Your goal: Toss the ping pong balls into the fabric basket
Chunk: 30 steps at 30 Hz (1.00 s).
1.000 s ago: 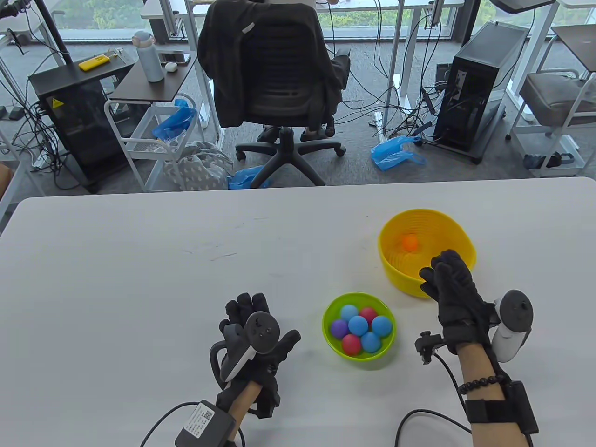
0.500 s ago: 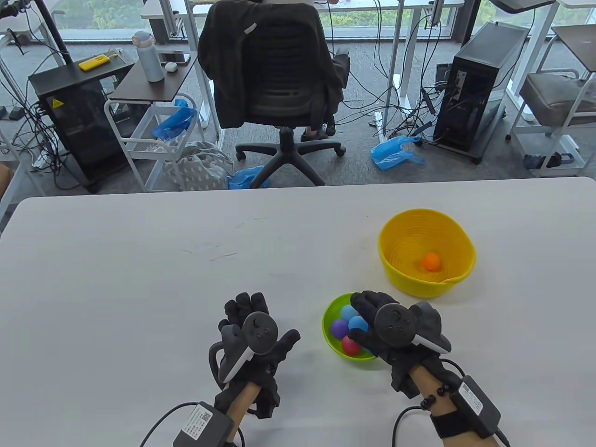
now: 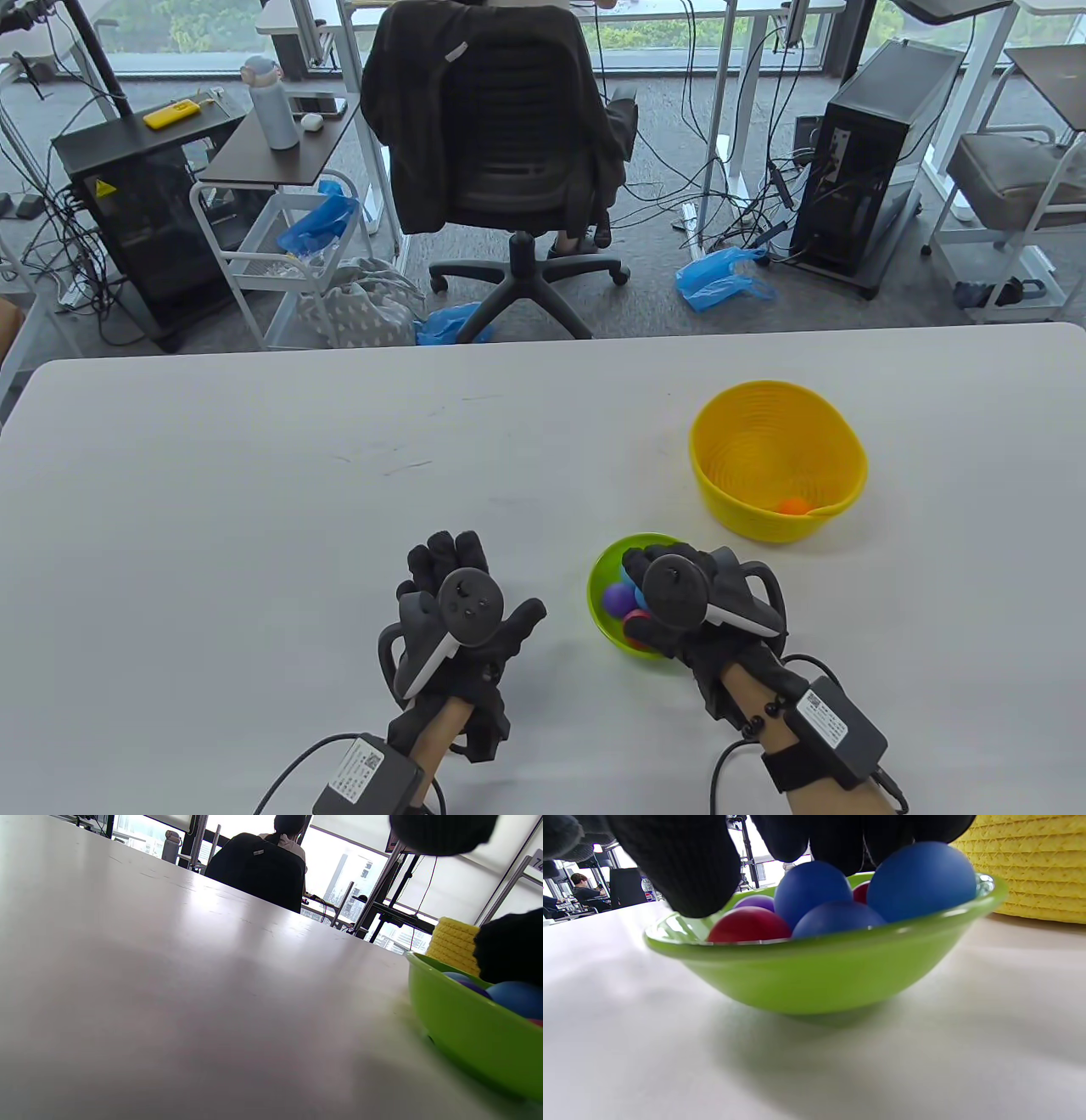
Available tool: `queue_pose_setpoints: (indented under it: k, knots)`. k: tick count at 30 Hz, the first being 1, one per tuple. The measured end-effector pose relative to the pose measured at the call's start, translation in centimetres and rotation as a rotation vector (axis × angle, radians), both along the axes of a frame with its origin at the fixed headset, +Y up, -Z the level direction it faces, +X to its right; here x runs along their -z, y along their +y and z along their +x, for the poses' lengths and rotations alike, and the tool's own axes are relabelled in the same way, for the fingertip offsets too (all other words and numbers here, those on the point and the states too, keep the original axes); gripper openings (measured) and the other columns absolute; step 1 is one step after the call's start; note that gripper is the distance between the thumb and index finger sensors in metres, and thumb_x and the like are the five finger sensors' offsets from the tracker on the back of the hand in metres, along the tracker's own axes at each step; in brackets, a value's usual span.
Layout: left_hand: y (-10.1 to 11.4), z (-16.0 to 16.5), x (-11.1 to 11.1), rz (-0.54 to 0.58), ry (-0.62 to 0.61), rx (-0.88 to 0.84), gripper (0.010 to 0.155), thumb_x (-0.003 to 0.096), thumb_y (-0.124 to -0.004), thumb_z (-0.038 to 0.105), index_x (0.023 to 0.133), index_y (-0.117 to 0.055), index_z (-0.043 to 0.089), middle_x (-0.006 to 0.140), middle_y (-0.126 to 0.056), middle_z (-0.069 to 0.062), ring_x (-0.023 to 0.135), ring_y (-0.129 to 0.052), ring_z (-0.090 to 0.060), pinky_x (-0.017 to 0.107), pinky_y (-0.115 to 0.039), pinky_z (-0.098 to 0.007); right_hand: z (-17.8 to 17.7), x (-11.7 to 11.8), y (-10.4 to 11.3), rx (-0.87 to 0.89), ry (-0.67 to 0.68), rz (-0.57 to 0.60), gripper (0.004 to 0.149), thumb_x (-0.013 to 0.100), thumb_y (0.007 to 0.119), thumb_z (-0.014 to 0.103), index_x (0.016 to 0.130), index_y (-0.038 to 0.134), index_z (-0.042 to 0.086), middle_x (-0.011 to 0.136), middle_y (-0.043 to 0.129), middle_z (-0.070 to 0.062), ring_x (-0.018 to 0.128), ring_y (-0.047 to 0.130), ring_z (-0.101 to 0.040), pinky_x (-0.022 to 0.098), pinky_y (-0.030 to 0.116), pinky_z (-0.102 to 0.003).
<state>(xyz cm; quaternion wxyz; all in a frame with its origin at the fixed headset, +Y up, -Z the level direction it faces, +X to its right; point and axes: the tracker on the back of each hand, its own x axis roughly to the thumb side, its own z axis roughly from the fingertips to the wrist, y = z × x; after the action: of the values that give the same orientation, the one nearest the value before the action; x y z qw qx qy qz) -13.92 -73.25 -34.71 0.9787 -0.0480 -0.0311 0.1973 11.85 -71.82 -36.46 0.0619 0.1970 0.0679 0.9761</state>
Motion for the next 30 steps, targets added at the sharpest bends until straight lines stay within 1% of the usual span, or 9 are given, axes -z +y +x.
queue_pose_setpoints:
  k: [13,20,30]
  knots:
    - [0.2,-0.1,-0.06,0.005,0.001,-0.005,0.104,0.0468,-0.072,0.061,0.113,-0.012,0.007,0.117,-0.002,-0.026,0.105,-0.006,-0.057,0.073,-0.018,-0.076,-0.08,0.13,-0.11,-0.014,-0.011,0.017,0.078,0.049,0.089,0.041,0.112,0.052,0.015,0.112,0.063,-0.02,0.101,0.06,-0.052,0.073,0.054,-0.064]
    - [0.26,-0.1,-0.1,0.004,0.0,-0.004,0.104,0.0467,-0.072,0.061,0.113,-0.012,0.007,0.117,-0.002,-0.026,0.105,-0.006,-0.057,0.073,-0.018,-0.076,-0.01,0.22,-0.13,-0.012,-0.022,0.024,0.073,0.05,0.088,0.038,0.111,0.055,0.016,0.111,0.066,-0.019,0.101,0.06,-0.052,0.073,0.054,-0.065]
    - [0.36,-0.04,-0.15,0.005,-0.001,-0.002,0.104,0.0467,-0.072,0.061,0.113,-0.012,0.007,0.117,-0.002,-0.026,0.105,-0.006,-0.057,0.073,-0.018,-0.076,-0.06,0.36,-0.15,-0.015,-0.032,0.109,0.061,0.051,0.088,0.031,0.106,0.064,0.019,0.105,0.076,-0.015,0.098,0.07,-0.047,0.073,0.057,-0.064]
